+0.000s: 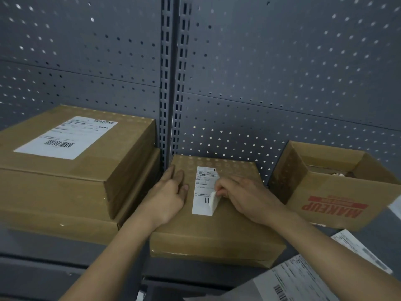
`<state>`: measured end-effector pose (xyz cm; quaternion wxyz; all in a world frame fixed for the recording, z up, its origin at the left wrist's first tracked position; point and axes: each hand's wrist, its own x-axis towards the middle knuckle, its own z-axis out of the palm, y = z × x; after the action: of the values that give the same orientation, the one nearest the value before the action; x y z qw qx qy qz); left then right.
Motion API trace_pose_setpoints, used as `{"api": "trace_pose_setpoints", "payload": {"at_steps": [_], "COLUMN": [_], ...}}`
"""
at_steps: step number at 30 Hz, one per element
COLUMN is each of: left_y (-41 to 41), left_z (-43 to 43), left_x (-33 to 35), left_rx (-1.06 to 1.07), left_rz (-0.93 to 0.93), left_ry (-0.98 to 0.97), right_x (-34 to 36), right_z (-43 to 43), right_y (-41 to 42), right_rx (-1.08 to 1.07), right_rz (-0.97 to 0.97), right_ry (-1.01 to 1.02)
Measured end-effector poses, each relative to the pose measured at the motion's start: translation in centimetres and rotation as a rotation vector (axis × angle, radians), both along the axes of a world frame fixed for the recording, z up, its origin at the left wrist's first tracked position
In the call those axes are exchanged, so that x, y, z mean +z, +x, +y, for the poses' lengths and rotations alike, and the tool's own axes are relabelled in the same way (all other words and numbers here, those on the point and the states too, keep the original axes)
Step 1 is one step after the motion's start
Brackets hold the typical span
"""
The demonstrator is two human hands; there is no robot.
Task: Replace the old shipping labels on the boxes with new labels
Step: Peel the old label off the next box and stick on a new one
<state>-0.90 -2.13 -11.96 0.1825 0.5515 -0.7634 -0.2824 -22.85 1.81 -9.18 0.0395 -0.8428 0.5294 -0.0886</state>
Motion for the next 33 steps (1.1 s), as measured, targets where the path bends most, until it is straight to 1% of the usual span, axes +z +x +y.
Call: {"api": "trace_pose_setpoints", "payload": {"at_steps": [2, 7, 10, 11, 14, 15, 21, 23, 26, 30, 33], "left_y": [0.0, -0.1, -0.1, -0.1, -0.2, -0.2, -0.2, -0.2, -0.2, -0.2, -0.2], "left_z": [-0.1, -0.2, -0.1, -0.1, -0.1, -0.1, 0.2, 0.2, 0.2, 0.1, 0.1], "left_x": [-0.1, -0.1, 0.0, 0.0, 0.1, 0.2, 0.2, 0.2, 0.1, -0.1, -0.1], "left_rx": [0.006, 0.002, -0.003, -0.005, -0.007, -0.006, 0.001, 0.005, 0.009, 0.012, 0.004], "left_rz": [0.000, -0.013, -0.017, -0.020, -0.024, -0.025, -0.024, -0.016, -0.011, -0.014, -0.020], "left_ry": [-0.002, -0.014, -0.013, -0.013, -0.012, -0.013, -0.023, -0.027, -0.039, -0.036, -0.043], "right_x": [0.0, -0.4, -0.5, -0.4, 0.3, 0.6, 1.3, 1.3, 1.0, 0.5, -0.6], "right_z": [-0.2, -0.7, -0.6, -0.6, -0.4, -0.3, 0.0, 0.1, -0.3, -0.9, -1.2], "right_y": [0.3, 1.0, 1.1, 1.0, 0.4, 0.1, -1.0, -1.0, -0.3, 0.2, 0.6], "right_rx": [-0.030, -0.079, -0.096, -0.095, -0.073, -0.066, 0.023, 0.040, 0.096, 0.104, 0.109], "right_rz": [-0.065, -0.119, -0.182, -0.215, -0.373, -0.393, -0.341, -0.299, -0.186, -0.214, -0.255], "right_ry": [-0.003, -0.120, -0.122, -0.090, 0.149, 0.202, 0.380, 0.353, 0.227, 0.177, 0.099]}}
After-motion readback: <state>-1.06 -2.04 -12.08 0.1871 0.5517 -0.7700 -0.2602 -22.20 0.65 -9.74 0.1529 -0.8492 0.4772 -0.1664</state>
